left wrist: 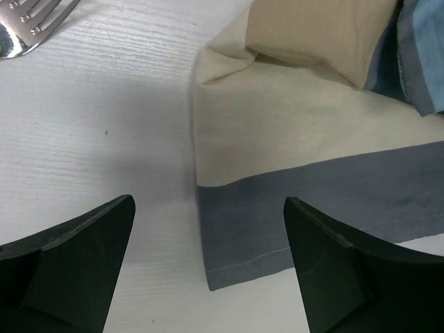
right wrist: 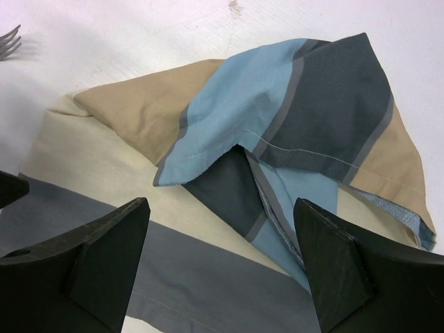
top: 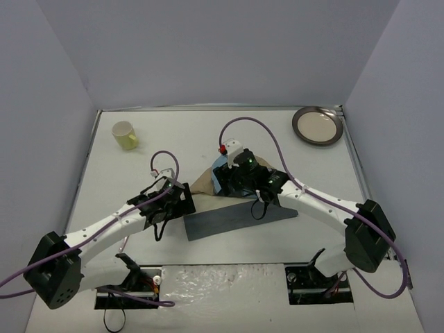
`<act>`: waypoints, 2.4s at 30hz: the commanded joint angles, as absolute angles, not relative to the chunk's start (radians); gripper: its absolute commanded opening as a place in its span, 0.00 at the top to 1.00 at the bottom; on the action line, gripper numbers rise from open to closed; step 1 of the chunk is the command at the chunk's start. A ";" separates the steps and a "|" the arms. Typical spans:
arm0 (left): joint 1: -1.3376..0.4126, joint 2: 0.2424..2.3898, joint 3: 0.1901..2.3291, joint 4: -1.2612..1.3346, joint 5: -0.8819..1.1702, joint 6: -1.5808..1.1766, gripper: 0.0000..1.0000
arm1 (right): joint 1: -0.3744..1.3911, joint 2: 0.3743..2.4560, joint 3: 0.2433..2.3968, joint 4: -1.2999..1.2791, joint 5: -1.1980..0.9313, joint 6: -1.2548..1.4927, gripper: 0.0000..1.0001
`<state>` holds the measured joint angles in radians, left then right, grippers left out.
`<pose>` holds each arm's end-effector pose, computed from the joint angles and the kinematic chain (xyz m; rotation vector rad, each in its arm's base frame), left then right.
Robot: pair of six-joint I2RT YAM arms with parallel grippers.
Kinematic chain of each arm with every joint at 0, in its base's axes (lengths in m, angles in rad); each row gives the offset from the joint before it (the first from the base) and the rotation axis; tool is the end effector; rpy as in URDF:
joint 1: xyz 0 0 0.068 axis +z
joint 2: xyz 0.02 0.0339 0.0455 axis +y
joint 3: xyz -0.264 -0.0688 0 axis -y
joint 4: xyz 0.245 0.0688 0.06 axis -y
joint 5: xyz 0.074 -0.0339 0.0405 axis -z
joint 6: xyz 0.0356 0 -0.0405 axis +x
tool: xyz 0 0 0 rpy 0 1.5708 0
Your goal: Set the dinner table for one person
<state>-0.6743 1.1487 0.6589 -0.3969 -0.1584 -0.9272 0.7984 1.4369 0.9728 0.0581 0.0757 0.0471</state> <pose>0.1795 -0.1362 0.2074 -0.3869 2.4811 -0.5029 0.2331 0.2354 0.2759 -0.6894 1.8843 0.4727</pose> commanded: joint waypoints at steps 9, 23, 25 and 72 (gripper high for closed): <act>-0.676 1.333 0.696 -0.307 -0.115 -0.936 0.22 | 0.858 1.617 1.092 0.183 0.167 0.059 0.25; -0.675 1.443 0.736 -0.348 -0.126 -0.945 0.52 | 0.857 1.757 1.127 0.200 0.241 0.150 0.48; -0.675 1.457 0.744 -0.358 -0.135 -0.939 0.63 | 0.853 1.776 1.139 0.204 0.251 0.149 0.57; -0.528 1.856 1.498 -0.583 -0.439 -0.175 1.00 | 0.004 1.241 0.843 -0.256 0.350 0.559 0.94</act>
